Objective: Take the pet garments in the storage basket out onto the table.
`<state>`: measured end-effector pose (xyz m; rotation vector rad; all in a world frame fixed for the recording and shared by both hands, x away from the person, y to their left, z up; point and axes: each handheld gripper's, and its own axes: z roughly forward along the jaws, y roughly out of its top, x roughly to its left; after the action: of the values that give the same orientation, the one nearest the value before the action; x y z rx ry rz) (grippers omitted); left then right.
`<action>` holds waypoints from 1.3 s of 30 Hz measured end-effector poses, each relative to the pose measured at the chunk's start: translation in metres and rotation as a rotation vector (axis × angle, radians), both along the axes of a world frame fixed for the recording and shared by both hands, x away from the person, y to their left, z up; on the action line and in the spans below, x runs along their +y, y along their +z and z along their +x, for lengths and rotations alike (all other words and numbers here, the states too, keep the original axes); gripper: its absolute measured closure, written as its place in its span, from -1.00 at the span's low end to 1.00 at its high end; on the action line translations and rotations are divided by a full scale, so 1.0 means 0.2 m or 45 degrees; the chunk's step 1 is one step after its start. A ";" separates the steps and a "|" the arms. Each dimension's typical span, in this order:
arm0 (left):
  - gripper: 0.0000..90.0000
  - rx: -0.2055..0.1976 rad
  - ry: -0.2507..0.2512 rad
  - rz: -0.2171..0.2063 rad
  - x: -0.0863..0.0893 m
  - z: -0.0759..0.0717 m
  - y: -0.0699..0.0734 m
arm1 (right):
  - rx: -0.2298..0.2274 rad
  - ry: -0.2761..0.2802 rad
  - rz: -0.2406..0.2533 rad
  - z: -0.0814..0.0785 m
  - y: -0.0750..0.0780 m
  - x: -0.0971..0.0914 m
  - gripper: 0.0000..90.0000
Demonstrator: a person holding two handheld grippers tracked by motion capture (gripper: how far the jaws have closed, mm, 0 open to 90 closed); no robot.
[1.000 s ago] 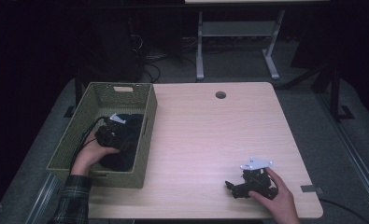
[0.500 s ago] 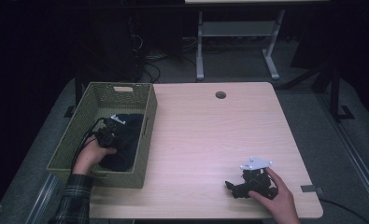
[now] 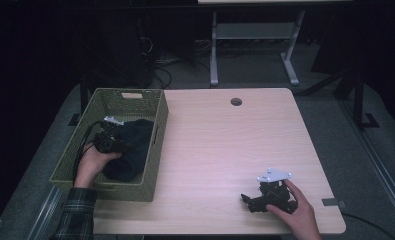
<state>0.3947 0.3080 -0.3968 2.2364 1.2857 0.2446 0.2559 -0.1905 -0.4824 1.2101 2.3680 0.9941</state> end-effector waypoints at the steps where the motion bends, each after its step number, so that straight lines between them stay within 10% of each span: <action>1: 0.43 -0.007 0.003 -0.009 0.01 0.00 0.01 | -0.001 0.001 0.000 0.00 0.00 0.00 -1.00; 16: 0.45 -0.239 0.081 -0.309 0.14 -0.09 0.23 | 0.000 0.000 0.000 0.00 0.00 0.00 -1.00; 39: 0.46 -0.480 -0.032 -0.473 0.04 -0.21 0.50 | -0.001 0.001 0.000 0.00 0.00 0.00 -1.00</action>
<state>0.3535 0.3165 -0.2972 1.7874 1.0051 0.3656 0.2559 -0.1904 -0.4824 1.2082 2.3685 0.9944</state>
